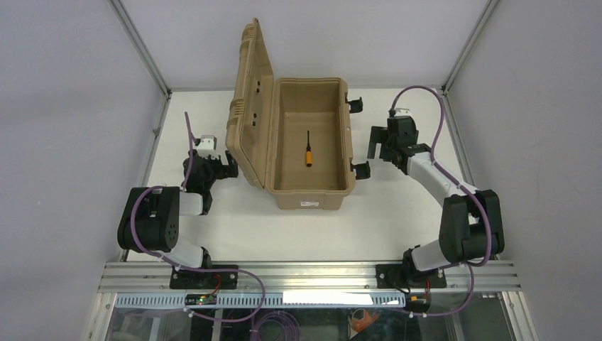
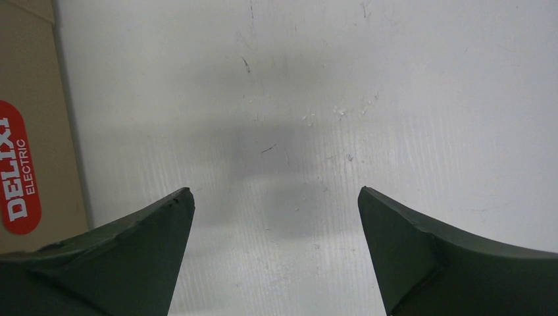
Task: Put the screwdriver in the bin
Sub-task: Reset both arms
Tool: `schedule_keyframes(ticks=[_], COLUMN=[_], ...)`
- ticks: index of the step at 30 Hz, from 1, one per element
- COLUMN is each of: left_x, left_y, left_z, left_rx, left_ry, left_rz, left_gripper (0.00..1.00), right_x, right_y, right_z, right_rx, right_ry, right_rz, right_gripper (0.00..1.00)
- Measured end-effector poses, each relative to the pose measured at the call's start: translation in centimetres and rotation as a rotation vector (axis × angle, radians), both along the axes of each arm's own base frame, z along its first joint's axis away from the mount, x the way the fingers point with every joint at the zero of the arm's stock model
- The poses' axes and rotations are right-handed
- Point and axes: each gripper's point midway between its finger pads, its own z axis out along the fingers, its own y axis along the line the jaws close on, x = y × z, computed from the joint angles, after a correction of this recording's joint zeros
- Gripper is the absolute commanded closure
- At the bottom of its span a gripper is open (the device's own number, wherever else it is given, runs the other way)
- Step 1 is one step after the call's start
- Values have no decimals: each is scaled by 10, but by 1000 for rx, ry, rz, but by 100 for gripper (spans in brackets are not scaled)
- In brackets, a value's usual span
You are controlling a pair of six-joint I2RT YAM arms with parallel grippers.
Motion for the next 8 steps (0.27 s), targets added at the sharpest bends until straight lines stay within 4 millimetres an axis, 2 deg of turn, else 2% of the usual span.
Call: schedule_keyframes(ticks=[8], left_x=[0], left_y=[0], left_z=[0], left_rx=[0], left_ry=[0], left_rz=[0], left_gripper=[1], right_x=[2], right_y=[1], right_z=[-6], right_rx=[23], right_ry=[-20], right_rz=[3], right_gripper=[1])
